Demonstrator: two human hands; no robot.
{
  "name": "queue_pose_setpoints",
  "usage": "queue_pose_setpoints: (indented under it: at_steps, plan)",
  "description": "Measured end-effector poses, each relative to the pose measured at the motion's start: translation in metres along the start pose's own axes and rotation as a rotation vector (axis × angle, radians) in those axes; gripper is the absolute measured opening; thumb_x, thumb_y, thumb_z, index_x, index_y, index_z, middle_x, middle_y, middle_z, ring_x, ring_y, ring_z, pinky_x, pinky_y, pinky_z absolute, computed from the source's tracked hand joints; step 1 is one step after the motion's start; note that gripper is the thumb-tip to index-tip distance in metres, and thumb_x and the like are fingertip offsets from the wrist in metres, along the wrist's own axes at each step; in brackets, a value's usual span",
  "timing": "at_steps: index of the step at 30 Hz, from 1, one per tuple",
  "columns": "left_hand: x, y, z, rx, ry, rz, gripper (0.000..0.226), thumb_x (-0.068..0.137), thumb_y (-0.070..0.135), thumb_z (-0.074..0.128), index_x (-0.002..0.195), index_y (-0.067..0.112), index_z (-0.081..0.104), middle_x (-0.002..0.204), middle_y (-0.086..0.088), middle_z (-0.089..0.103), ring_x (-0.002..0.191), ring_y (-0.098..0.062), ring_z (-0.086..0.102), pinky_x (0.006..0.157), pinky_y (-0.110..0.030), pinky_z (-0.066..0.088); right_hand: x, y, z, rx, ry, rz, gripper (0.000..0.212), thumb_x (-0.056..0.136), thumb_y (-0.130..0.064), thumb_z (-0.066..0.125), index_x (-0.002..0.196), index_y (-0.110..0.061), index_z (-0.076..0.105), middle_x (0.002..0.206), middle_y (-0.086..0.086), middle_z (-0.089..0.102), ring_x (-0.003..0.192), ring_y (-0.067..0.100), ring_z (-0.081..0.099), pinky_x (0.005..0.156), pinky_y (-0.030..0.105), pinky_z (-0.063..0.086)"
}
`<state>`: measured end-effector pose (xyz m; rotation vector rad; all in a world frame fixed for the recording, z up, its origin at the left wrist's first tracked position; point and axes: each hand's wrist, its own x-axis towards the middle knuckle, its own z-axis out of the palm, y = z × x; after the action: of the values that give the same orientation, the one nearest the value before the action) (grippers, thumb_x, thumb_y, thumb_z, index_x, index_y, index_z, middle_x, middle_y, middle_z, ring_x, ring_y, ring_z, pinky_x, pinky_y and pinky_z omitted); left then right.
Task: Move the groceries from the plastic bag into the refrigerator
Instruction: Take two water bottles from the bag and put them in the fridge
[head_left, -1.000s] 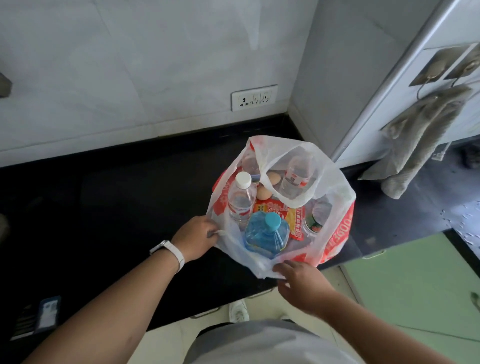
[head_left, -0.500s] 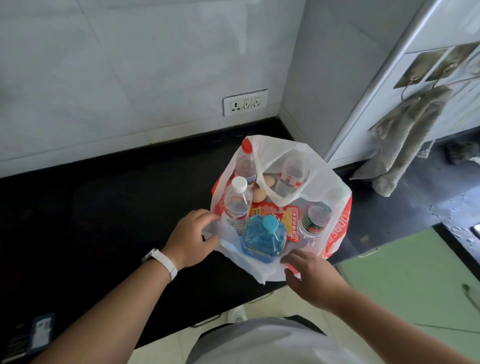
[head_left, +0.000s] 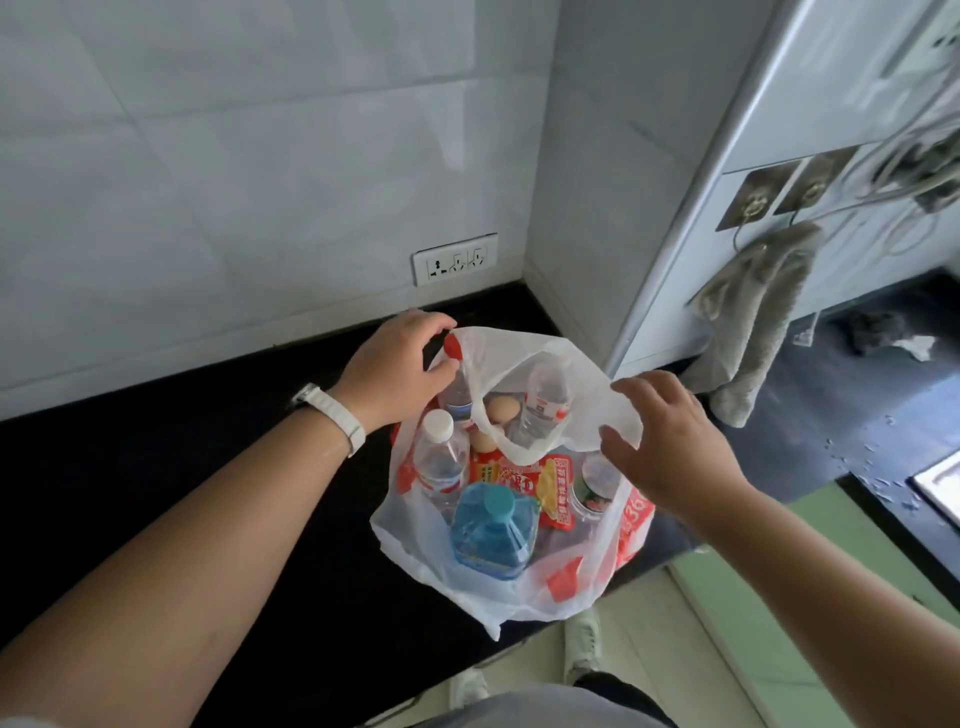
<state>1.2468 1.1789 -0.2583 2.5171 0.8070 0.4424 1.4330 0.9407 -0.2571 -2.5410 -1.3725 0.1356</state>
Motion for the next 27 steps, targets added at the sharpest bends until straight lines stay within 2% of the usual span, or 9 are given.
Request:
queue_pose_setpoints:
  at_steps: [3,5,7,10,12,17,20,24,27]
  plan:
    - [0.026,0.004,0.002,0.086,-0.105,-0.036,0.057,0.093,0.035,0.062,0.145,0.024,0.043,0.141,-0.004,0.049,0.126,-0.021,0.05,0.099,-0.031,0.043,0.018,0.003,-0.006,0.098,-0.146,0.115,0.057,0.088,-0.048,0.062,0.139,-0.028,0.044,0.135,-0.001,0.051,0.108,0.021,0.058,0.075,0.032,0.052]
    - [0.038,0.003,0.007,0.158,-0.185,-0.038,0.06,0.092,0.038,0.063,0.147,0.026,0.042,0.139,-0.002,0.048,0.125,-0.021,0.05,0.099,-0.033,0.045,0.027,0.004,-0.008,0.169,-0.263,0.173,0.05,0.088,-0.045,0.065,0.132,-0.029,0.048,0.124,-0.003,0.058,0.089,0.014,0.061,0.059,0.021,0.045]
    - [0.047,0.001,0.012,0.222,-0.227,-0.05,0.053,0.091,0.04,0.063,0.141,0.027,0.05,0.131,0.001,0.052,0.117,-0.02,0.053,0.095,-0.039,0.049,0.035,0.007,-0.008,0.202,-0.312,0.186,0.022,0.089,-0.041,0.064,0.102,-0.026,0.054,0.103,-0.004,0.064,0.074,0.01,0.061,0.051,0.019,0.039]
    - [0.057,0.001,0.019,0.239,-0.191,-0.034,0.021,0.092,0.039,0.059,0.104,0.023,0.068,0.107,0.005,0.06,0.097,-0.019,0.059,0.081,-0.038,0.051,0.047,0.016,-0.009,0.295,-0.308,0.183,0.019,0.091,-0.031,0.055,0.079,-0.017,0.06,0.078,0.001,0.066,0.062,0.014,0.06,0.049,0.025,0.041]
    - [0.06,0.003,0.023,0.196,-0.181,-0.038,0.023,0.095,0.037,0.057,0.085,0.02,0.069,0.093,0.007,0.061,0.084,-0.016,0.06,0.073,-0.036,0.05,0.053,0.02,-0.011,0.356,-0.309,0.177,0.024,0.094,-0.03,0.052,0.075,-0.018,0.06,0.072,0.0,0.064,0.06,0.014,0.058,0.048,0.025,0.04]
    - [0.083,0.016,0.018,0.016,-0.177,-0.205,0.023,0.095,0.035,0.057,0.087,0.024,0.075,0.082,0.008,0.071,0.072,-0.011,0.065,0.067,-0.031,0.052,0.071,0.033,-0.007,0.498,-0.255,0.197,0.032,0.098,-0.027,0.049,0.068,-0.015,0.05,0.064,0.0,0.053,0.055,0.016,0.046,0.05,0.028,0.034]
    - [0.106,0.021,0.016,0.005,-0.186,-0.243,0.02,0.095,0.033,0.058,0.094,0.025,0.076,0.093,0.01,0.072,0.08,-0.008,0.065,0.072,-0.028,0.049,0.084,0.043,-0.004,0.58,-0.206,0.256,0.033,0.1,-0.027,0.047,0.069,-0.014,0.051,0.064,0.0,0.052,0.056,0.016,0.045,0.051,0.028,0.033]
    - [0.127,0.021,0.022,-0.02,-0.263,-0.268,0.022,0.097,0.035,0.056,0.096,0.025,0.075,0.094,0.001,0.075,0.085,-0.025,0.07,0.081,-0.043,0.057,0.097,0.058,0.0,0.673,-0.242,0.344,0.033,0.1,-0.03,0.045,0.079,-0.009,0.059,0.07,0.004,0.055,0.058,0.016,0.047,0.053,0.028,0.035]
    - [0.134,0.02,0.029,-0.029,-0.291,-0.243,0.019,0.099,0.027,0.055,0.107,0.024,0.072,0.1,0.005,0.071,0.093,-0.02,0.067,0.086,-0.039,0.053,0.103,0.066,0.003,0.7,-0.272,0.349,0.027,0.1,-0.032,0.047,0.083,-0.016,0.059,0.074,-0.001,0.059,0.063,0.015,0.053,0.054,0.025,0.039]
